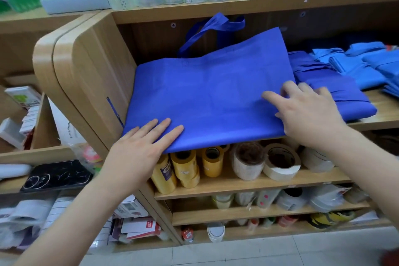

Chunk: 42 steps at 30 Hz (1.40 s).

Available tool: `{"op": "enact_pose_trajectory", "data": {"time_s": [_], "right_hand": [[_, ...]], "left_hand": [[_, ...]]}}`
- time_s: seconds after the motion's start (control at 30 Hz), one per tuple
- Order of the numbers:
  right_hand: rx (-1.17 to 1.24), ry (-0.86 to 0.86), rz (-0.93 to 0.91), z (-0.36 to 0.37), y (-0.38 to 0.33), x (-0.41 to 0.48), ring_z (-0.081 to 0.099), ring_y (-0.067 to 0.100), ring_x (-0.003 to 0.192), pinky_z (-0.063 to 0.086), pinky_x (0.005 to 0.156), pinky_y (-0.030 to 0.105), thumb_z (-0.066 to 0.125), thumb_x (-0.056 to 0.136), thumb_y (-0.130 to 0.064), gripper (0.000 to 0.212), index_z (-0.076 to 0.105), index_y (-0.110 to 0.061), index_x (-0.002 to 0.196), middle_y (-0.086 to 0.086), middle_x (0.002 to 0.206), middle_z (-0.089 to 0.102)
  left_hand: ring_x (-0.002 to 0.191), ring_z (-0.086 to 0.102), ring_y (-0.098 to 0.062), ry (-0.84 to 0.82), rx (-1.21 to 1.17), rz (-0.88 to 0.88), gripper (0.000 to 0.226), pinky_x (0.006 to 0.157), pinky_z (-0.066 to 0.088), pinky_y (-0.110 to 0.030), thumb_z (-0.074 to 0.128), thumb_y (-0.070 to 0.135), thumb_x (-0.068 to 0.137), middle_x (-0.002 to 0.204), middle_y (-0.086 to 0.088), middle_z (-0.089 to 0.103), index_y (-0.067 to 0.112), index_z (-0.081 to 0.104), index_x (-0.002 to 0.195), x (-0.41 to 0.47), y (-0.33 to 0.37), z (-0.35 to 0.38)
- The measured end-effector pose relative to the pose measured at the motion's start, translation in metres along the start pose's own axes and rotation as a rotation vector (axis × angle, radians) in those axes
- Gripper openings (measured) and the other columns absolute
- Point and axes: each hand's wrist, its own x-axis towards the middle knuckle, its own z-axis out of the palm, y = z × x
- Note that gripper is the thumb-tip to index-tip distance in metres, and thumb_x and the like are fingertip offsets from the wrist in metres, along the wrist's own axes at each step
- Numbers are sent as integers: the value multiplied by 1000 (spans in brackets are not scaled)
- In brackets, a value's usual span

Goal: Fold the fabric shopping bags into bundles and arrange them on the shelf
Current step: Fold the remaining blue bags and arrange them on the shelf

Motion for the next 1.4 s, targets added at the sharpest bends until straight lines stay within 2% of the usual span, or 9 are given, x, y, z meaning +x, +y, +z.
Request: {"op": "enact_pose_trajectory", "data": {"time_s": [0.07,0.17,0.23,0.4,0.53,0.77,0.97,1.2,1.4], "right_hand": [[35,193,-200,2,-11,-12,60,32,100,43,82,44,57,91,-34,30,62,-19,117,9,114,61],[70,-48,-306,6,-15,-24,63,27,116,48,97,52,36,89,-63,68,64,-14,128,8,129,65],[15,-55,-328,6,-7,-27,65,23,114,47,98,54,54,87,-43,52,63,-16,130,5,130,65],[177,-278,-182,-25,22,-27,57,8,118,46,85,26,51,89,-14,59,47,-48,138,-27,136,53],[486,-330,-49,-27,38,-24,59,10,72,47,67,31,61,87,-16,21,74,-31,94,-11,75,69],[733,-411,73,-33,51,-2,63,15,76,49,75,31,72,85,-34,14,74,-21,84,-1,77,71],[828,-195,252,-21,45,10,56,24,87,36,70,32,86,72,-22,33,61,-23,94,7,96,62],[675,-77,420,-3,21,10,50,31,100,42,81,39,76,84,-23,50,51,-27,127,9,112,60],[406,-161,376,-6,14,10,54,41,104,46,79,45,68,89,-34,62,34,-28,141,15,119,51]], "left_hand": [[121,61,-29,31,-79,2,90,86,56,-42,75,0,68,141,-5,56,30,43,146,1,-1,-10],[145,28,-8,6,-207,-26,74,103,47,-32,43,9,96,158,19,20,49,10,150,3,-6,-19],[147,16,0,-56,-296,-37,67,111,37,-28,31,13,101,157,27,10,52,6,148,1,-12,-29],[113,58,-12,-144,-334,-56,54,89,48,-33,45,18,99,133,24,56,59,38,135,-11,-31,-50],[69,58,-9,-65,-811,-91,29,67,44,-25,68,16,89,72,10,65,45,68,86,-22,-40,-47],[61,57,5,475,-1409,-692,11,60,45,-8,66,11,89,68,11,67,20,69,84,-25,-16,-19],[65,51,-8,623,-948,-750,10,57,40,-25,62,26,94,70,6,57,22,59,85,-14,1,-15],[72,58,-39,322,-318,-776,34,59,36,-36,47,47,97,77,-19,63,13,53,94,-4,4,-13],[81,62,-40,164,-83,-766,35,58,37,-34,45,52,96,79,-10,60,18,52,97,3,2,-29]]}}
